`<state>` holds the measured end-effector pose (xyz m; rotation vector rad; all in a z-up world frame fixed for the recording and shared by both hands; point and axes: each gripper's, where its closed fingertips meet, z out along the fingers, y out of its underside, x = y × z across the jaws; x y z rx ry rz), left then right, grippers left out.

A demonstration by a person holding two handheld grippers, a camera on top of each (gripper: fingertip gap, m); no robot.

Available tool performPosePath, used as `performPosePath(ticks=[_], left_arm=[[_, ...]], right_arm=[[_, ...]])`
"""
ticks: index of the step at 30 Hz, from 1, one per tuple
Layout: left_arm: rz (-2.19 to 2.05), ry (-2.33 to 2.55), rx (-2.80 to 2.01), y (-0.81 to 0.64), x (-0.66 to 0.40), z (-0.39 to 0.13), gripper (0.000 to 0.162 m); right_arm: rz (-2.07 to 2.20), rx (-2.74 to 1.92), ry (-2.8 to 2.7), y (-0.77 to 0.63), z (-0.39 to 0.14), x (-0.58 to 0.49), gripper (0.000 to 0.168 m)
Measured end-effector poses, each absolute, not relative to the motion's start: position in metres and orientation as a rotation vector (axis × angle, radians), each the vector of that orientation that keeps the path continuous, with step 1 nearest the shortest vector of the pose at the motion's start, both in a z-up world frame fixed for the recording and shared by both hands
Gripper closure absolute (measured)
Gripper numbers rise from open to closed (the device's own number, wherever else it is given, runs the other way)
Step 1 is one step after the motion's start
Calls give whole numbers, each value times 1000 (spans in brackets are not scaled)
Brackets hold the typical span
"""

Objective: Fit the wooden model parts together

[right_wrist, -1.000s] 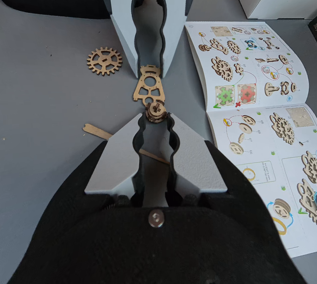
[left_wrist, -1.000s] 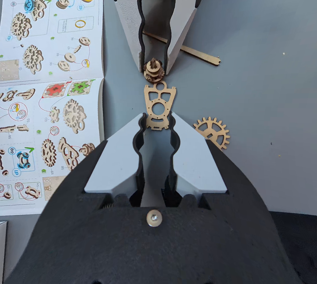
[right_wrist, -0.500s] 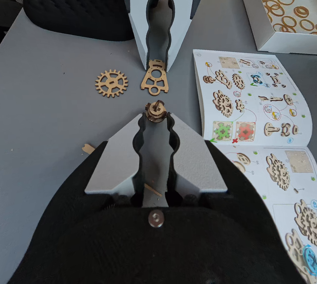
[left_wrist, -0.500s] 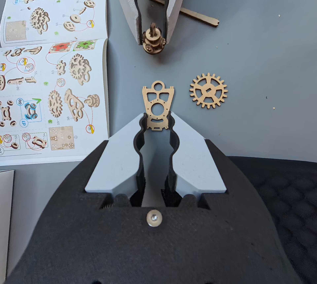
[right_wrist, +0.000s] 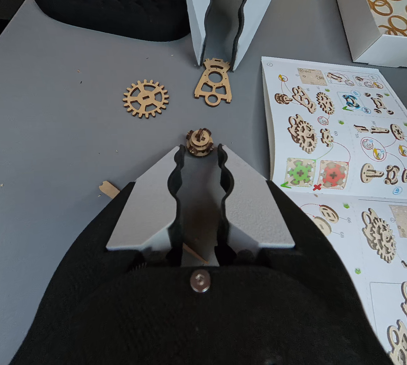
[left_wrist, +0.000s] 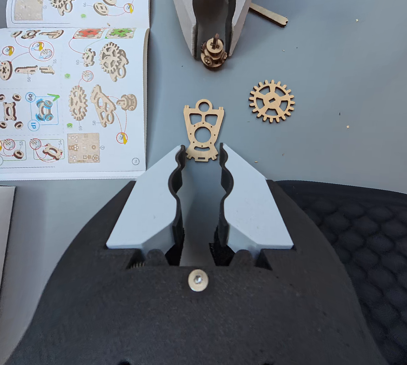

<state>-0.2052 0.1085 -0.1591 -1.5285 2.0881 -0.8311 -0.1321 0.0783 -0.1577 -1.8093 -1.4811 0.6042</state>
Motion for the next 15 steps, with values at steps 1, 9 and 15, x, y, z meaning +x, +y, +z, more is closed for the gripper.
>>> performPosePath(ticks=[1,9,15], left_arm=[[-843,2083,-1537,109,-206,-159,132],[-805,2093,-1502,110,-205,-160,136],[-882,2094,-1450,102,-203,-151,137]], right_arm=[[601,-1812,-1478,78,-158,-131,137],[602,-1820,-1472,67,-157,-124,131],[615,-1793,-1434,68,-144,-120,130]])
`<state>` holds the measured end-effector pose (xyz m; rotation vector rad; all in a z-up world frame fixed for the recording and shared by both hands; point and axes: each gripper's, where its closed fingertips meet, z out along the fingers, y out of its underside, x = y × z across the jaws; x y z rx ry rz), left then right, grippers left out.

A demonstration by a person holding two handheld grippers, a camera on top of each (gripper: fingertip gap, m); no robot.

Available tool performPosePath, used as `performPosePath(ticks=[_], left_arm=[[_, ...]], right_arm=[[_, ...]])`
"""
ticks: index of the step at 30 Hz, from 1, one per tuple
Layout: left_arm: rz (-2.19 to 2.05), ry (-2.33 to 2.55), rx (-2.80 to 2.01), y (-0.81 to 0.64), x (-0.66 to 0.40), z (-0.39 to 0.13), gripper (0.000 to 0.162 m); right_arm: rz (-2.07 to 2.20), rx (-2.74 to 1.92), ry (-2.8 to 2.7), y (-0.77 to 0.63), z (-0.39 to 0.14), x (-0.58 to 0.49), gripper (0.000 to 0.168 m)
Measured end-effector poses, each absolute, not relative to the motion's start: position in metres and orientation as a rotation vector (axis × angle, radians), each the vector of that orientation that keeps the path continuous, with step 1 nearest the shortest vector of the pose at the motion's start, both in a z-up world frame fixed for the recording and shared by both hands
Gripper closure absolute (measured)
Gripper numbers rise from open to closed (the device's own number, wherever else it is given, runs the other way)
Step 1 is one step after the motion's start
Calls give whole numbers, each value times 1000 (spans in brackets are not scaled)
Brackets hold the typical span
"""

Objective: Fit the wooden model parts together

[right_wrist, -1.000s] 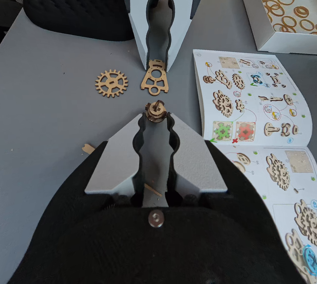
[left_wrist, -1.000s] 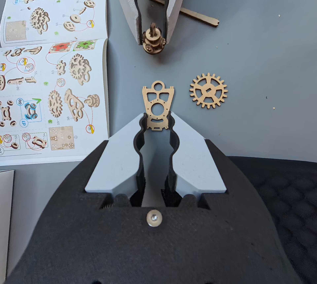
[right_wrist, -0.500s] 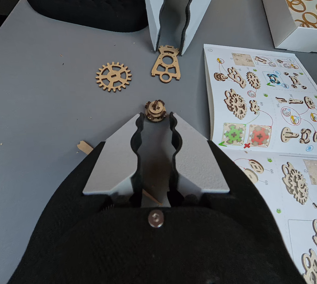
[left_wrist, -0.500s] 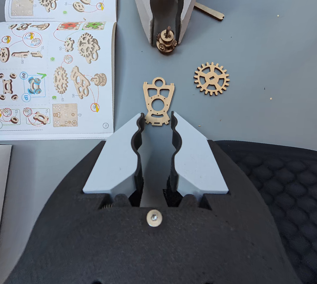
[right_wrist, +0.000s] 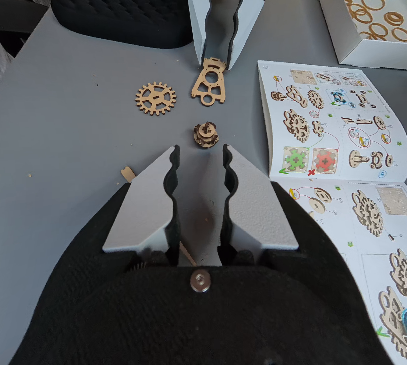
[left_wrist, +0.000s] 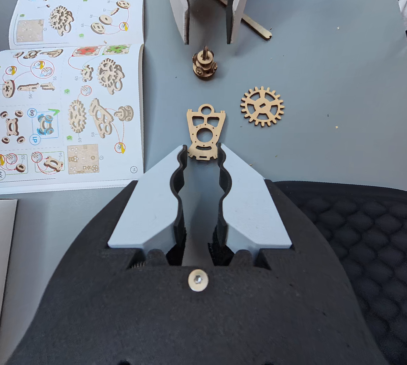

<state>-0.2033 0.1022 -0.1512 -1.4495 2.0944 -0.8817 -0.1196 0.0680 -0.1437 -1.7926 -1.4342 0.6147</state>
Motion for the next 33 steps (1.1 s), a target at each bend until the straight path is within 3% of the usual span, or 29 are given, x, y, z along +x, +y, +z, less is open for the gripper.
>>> performPosePath(ticks=[17,19,27,33], left_arm=[[-954,2028,-1236,78,-193,-103,137],[-1033,2042,-1153,58,-188,-90,137],[-1161,2131,-910,1,-178,-72,137],[-1210,2196,-835,-21,-175,-76,137]], right_arm=[[933,-1780,-1008,81,-78,-132,131],[974,-1862,-991,78,-82,-140,144],[1612,-2020,-923,29,-68,-167,132],[1899,-2142,-999,-5,-78,-173,137]])
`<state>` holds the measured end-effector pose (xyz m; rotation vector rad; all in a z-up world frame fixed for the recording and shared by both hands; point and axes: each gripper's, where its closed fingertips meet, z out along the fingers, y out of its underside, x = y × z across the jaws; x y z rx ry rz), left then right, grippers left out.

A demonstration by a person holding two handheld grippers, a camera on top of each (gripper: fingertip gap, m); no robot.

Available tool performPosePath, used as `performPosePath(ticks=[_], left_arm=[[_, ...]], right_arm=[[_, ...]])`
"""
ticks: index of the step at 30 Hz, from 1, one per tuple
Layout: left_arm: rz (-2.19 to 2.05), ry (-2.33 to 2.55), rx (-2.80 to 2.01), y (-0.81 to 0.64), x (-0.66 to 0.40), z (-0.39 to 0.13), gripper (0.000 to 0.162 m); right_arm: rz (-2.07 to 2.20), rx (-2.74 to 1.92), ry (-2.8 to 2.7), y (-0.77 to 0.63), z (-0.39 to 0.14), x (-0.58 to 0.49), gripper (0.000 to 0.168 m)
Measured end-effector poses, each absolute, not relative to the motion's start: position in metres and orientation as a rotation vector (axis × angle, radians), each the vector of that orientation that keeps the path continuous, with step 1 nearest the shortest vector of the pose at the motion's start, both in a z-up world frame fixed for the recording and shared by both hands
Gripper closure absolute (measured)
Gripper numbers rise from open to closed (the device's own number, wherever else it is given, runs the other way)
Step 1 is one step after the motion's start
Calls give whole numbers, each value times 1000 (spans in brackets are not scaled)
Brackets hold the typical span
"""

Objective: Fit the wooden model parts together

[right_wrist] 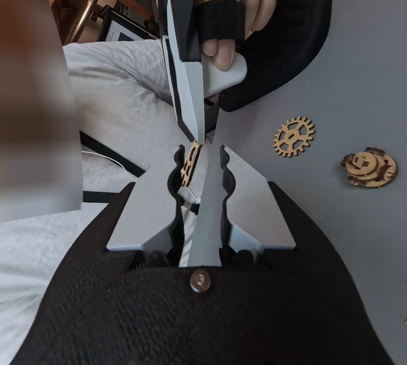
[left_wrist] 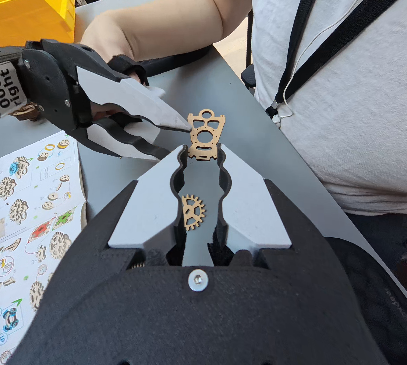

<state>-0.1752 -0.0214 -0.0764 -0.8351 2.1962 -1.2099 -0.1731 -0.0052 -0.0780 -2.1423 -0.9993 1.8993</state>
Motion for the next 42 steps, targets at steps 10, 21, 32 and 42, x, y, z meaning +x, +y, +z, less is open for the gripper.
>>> performPosePath(ticks=[10,21,32,42], left_arm=[[-1292,2107,-797,-24,-171,-61,160],[-1648,1320,-1319,87,-154,-5,91],[-1620,1290,-1421,89,-137,-16,152],[-1746,1256,-1494,93,-134,-23,139]], right_arm=[[2151,-2165,-1218,-46,-86,-178,168],[1548,-1417,-247,114,24,-95,168],[1553,-1366,-135,120,9,-133,168],[1504,-1402,-206,118,6,-141,168]])
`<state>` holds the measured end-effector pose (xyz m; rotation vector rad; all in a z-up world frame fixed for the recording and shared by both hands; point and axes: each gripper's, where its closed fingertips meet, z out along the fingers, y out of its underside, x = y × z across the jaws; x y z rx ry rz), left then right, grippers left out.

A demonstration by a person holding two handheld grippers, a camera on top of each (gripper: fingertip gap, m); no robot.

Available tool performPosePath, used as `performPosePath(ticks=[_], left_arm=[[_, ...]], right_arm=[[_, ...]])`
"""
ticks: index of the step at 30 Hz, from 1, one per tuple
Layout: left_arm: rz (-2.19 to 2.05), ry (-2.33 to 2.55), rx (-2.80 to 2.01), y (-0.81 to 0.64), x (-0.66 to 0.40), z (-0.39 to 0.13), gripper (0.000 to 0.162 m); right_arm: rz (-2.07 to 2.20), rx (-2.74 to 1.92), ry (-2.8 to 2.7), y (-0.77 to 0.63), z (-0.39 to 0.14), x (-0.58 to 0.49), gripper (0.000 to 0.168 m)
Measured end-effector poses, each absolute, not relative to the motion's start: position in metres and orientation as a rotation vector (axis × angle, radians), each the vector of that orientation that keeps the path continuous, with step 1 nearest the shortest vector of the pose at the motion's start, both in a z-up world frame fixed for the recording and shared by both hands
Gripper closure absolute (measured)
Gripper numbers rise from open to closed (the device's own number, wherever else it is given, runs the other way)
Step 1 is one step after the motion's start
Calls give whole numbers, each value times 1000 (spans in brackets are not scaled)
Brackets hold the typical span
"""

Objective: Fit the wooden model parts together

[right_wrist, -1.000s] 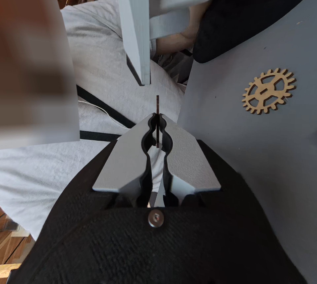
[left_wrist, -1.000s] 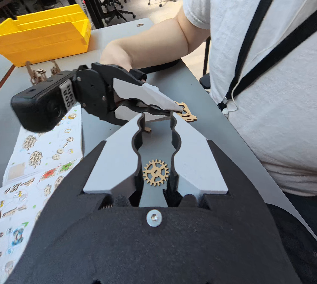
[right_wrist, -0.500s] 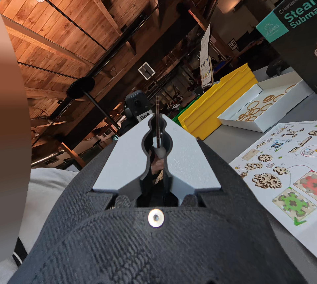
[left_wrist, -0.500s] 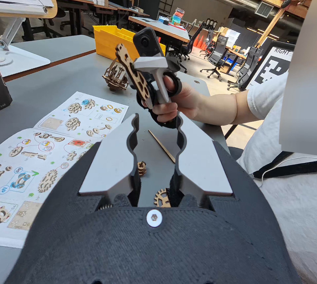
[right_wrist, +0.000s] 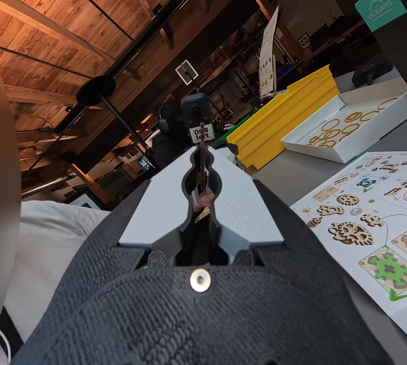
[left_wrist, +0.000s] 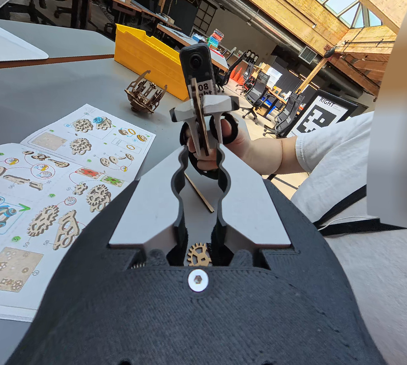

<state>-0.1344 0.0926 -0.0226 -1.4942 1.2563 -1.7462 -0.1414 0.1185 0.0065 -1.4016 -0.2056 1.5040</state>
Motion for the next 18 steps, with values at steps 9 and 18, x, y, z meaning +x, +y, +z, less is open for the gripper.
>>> performPosePath(ticks=[9,18], left_arm=[[-1832,1355,-1601,85,-143,-38,162],[-1973,1705,-2013,41,-173,-97,162]], right_arm=[[1354,-1497,-438,111,-12,-146,167],[569,-1485,-1264,75,-58,-126,117]])
